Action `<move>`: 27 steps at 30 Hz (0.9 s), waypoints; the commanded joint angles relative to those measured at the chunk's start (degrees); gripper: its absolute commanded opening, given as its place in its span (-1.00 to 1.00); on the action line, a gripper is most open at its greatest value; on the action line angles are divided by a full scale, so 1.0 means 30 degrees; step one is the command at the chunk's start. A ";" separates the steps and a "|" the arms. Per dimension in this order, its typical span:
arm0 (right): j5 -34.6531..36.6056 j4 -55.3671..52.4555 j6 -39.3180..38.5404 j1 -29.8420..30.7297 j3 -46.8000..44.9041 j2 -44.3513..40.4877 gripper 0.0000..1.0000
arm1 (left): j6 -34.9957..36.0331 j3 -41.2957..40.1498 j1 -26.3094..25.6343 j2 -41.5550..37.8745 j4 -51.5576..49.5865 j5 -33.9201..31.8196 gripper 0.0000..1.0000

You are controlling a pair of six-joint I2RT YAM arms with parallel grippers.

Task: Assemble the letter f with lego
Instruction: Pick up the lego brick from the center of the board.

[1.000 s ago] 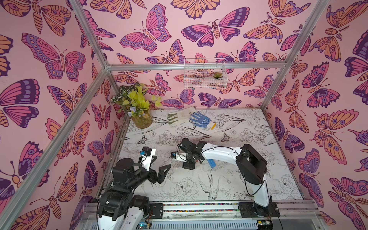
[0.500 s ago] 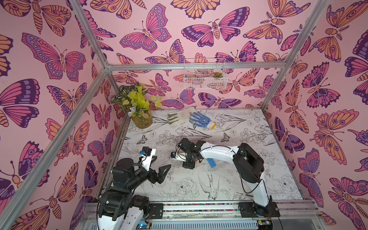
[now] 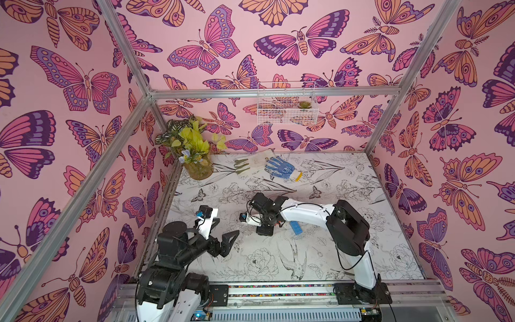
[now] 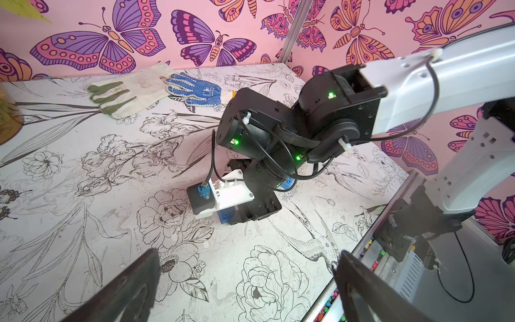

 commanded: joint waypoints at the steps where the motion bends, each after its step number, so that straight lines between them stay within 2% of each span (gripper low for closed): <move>1: -0.0489 -0.0569 -0.0182 -0.0047 0.0494 0.0204 -0.16 | -0.0060 -0.0296 -0.0089 -0.0118 0.0281 0.0003 0.98; 10: -0.0564 -0.0560 -0.0124 -0.0045 0.0408 0.0070 -0.39 | -0.0038 -0.0307 -0.0099 -0.0148 0.0291 0.0000 0.98; 14: -0.0351 -0.0462 0.0368 -0.0045 0.0291 -0.0442 -0.41 | -0.0046 -0.0311 -0.0096 -0.0148 0.0283 -0.0001 0.98; 27: 0.1839 -0.1920 0.4295 -0.0019 0.1083 -0.2995 -0.42 | -0.0018 -0.0321 -0.0074 -0.0163 0.0294 0.0059 0.98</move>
